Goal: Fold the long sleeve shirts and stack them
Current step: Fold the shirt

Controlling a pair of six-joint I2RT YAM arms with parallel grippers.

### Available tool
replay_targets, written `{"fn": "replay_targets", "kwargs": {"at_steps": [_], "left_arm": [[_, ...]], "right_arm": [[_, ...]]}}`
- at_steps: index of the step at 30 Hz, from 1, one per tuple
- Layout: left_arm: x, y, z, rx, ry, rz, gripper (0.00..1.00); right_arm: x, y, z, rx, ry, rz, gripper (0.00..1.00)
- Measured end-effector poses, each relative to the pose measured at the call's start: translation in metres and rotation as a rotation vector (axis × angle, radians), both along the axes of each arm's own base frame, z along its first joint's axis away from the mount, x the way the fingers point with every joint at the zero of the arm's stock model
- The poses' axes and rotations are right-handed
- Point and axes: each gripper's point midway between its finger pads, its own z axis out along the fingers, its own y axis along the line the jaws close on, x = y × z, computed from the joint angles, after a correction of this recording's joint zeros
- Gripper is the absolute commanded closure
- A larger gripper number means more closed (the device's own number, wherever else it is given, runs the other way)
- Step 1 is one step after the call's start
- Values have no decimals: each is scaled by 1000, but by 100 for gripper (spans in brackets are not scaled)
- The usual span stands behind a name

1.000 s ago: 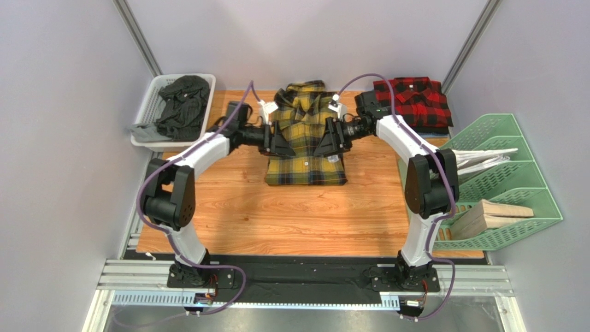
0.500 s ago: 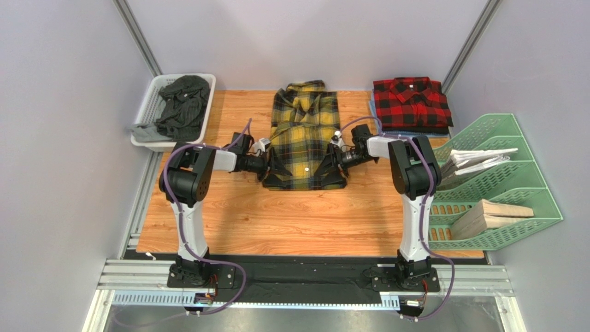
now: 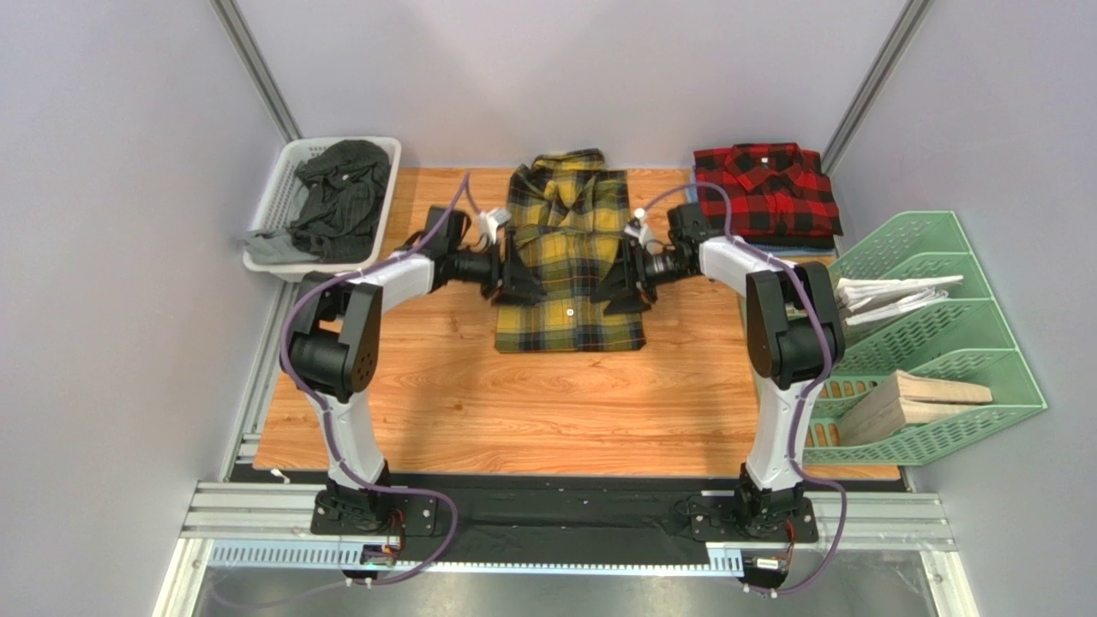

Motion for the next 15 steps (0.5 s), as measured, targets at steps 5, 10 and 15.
{"fn": "replay_targets", "kwargs": {"at_steps": [5, 10, 15], "left_arm": [[67, -39, 48, -56, -208, -17, 59], [133, -43, 1, 26, -156, 79, 65], [119, -11, -67, 153, 84, 156, 66]], "right_arm": [[66, 30, 36, 36, -186, -1, 60], [117, 46, 6, 15, -220, -46, 64], [115, 40, -57, -27, -32, -96, 65]]}}
